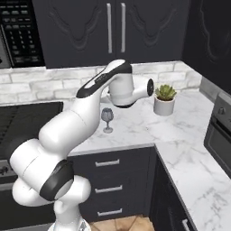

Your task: Retrieve the wine glasses from the counter and place one next to each plate.

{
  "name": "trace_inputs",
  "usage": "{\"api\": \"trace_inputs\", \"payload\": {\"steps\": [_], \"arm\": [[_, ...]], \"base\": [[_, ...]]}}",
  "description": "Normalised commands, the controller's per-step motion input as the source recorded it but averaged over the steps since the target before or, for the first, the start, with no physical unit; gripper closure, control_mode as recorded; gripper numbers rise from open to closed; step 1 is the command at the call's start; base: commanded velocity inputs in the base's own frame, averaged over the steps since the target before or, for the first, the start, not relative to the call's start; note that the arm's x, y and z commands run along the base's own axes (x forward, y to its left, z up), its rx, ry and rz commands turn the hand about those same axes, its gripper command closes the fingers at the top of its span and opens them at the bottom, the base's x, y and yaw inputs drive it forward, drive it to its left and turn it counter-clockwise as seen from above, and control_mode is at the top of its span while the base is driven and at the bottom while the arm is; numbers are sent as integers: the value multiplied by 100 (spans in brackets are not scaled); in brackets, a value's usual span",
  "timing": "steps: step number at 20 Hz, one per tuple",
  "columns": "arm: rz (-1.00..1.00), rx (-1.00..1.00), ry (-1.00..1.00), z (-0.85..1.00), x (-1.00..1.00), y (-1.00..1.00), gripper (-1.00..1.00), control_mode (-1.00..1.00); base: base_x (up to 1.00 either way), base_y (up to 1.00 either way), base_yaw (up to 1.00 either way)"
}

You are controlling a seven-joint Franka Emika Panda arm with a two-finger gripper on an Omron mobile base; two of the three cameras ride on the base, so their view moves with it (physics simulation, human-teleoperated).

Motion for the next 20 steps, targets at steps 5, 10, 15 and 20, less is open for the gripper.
{"api": "trace_inputs", "payload": {"steps": [5, 10, 15, 20], "arm": [[0, 0, 0, 0, 0, 0, -100, 100], [1, 2, 0, -6, 4, 0, -100, -100], [3, 11, 0, -26, 10, -14, -100, -100], [1, 1, 1, -44, 27, -26, -100, -100]], "base": [[27, -6, 27], [23, -3, 14], [0, 0, 0], [0, 0, 0]]}}
